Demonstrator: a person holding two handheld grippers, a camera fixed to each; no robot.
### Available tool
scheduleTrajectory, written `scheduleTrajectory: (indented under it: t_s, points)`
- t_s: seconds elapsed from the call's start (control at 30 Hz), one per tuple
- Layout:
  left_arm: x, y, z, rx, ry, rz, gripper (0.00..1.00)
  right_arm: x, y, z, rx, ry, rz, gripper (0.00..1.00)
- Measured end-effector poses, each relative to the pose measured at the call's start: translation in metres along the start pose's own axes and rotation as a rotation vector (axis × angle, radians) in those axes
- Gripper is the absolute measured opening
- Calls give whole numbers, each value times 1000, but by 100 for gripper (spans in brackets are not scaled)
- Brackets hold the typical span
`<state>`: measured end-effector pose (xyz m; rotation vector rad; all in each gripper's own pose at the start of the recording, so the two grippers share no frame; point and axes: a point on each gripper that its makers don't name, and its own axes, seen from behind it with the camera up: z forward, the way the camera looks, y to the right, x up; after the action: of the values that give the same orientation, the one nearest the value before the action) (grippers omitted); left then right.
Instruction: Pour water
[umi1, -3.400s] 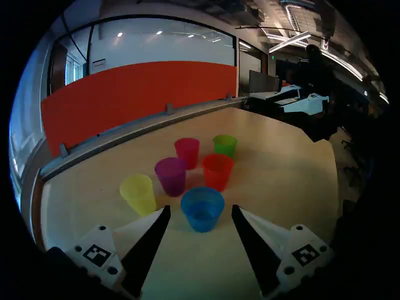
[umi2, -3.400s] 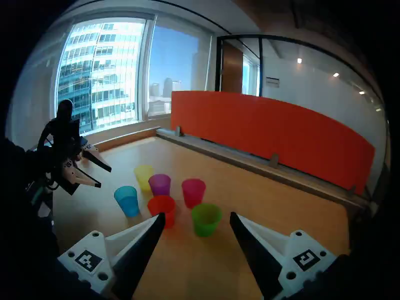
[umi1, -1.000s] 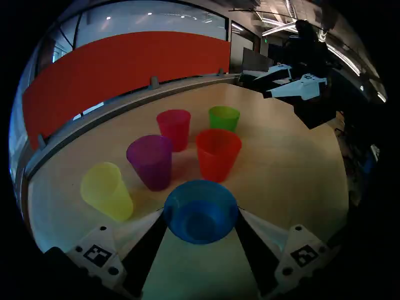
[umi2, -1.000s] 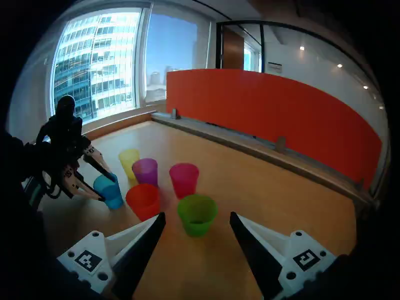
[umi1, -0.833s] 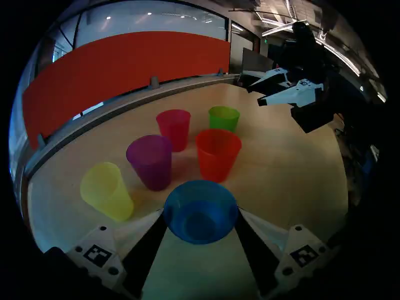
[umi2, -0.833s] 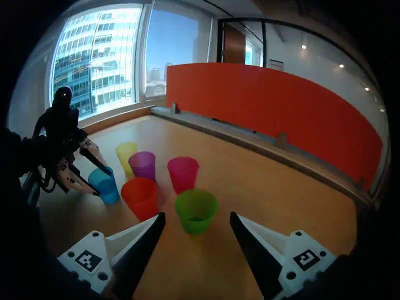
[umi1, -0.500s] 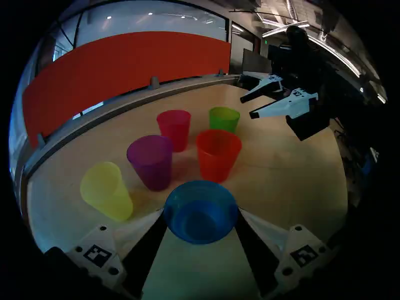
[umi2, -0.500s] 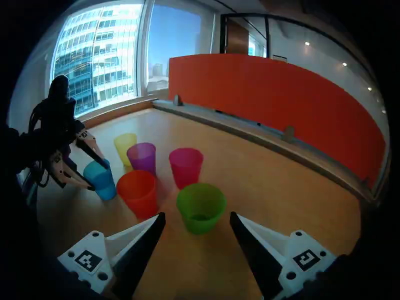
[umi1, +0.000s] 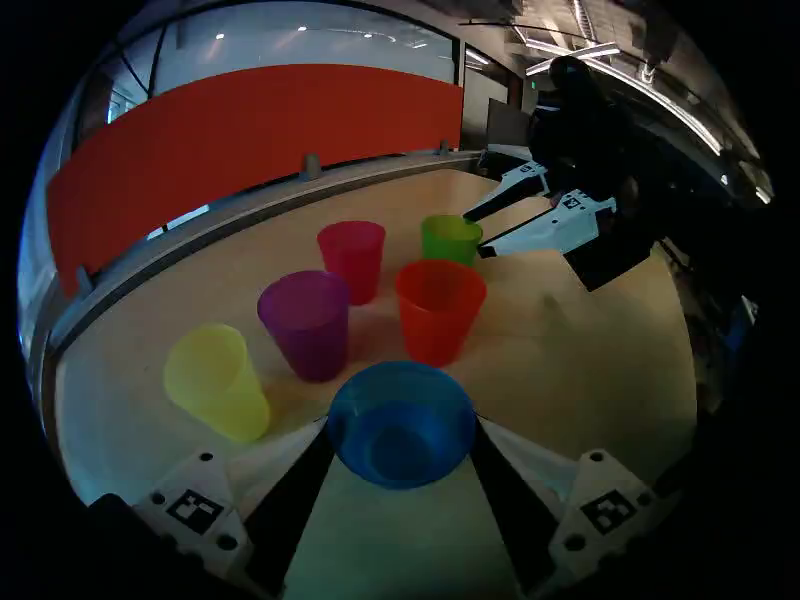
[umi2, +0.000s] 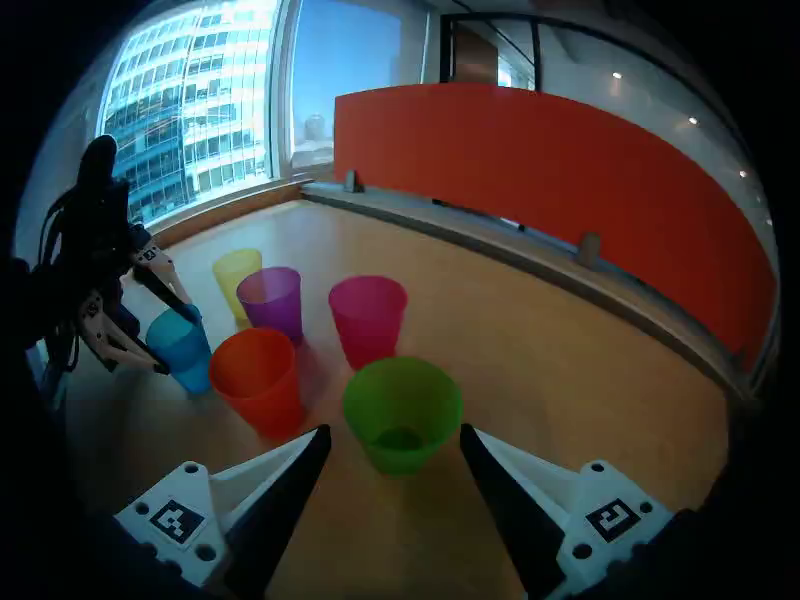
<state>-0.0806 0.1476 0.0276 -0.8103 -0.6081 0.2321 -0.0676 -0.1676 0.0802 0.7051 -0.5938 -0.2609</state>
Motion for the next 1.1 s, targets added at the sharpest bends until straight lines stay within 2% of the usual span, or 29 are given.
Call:
scheduleTrajectory:
  t_s: [0.6, 0.7, 0.8, 1.1]
  points:
    - [0, -1, -1, -4, 4, -8, 89, -4, 4, 31, -8, -42, -24, 100]
    - [0, -1, 0, -5, 5, -9, 89, -4, 5, 33, -15, -43, -24, 99]
    - [0, -1, 0, -5, 5, -10, 89, -4, 6, 35, -18, -43, -18, 93]
    - [0, -1, -1, -2, 8, -14, 89, -2, 7, 32, -23, -28, -13, 91]
